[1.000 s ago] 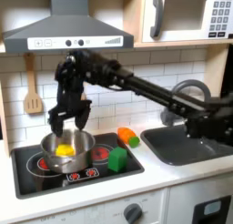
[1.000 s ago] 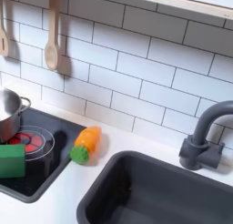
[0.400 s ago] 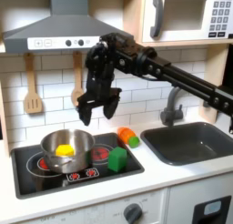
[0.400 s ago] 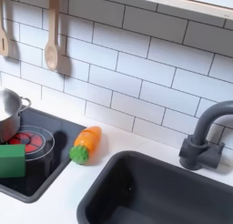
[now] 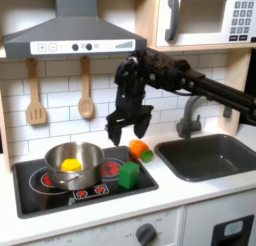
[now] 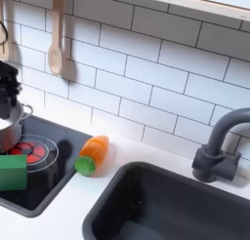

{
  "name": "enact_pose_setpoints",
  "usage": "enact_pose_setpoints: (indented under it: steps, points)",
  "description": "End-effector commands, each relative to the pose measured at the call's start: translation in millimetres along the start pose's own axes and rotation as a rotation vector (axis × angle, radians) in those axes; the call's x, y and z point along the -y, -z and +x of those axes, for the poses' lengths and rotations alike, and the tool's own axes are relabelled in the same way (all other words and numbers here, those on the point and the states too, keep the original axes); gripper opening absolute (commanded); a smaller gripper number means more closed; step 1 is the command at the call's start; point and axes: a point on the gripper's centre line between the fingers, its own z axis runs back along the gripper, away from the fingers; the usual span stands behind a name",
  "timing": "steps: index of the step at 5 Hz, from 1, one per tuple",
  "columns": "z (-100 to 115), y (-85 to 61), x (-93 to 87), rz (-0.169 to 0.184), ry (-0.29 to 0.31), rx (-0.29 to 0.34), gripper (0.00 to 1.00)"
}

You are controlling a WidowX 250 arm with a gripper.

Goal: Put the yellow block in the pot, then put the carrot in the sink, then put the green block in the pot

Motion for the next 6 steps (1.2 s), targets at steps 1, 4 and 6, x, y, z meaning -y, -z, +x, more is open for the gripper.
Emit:
enact_pose_setpoints:
  steps: [1,4,6]
  points:
    - [-6.7,-4.3,31.9,-0.029,0.022,-0.019,1.00]
    - [-9.2,0.8,30.3,-0.031,0.015,-0.036,1.00]
    - [-9.5,1.1,30.3,-0.031,0.014,-0.037,1.00]
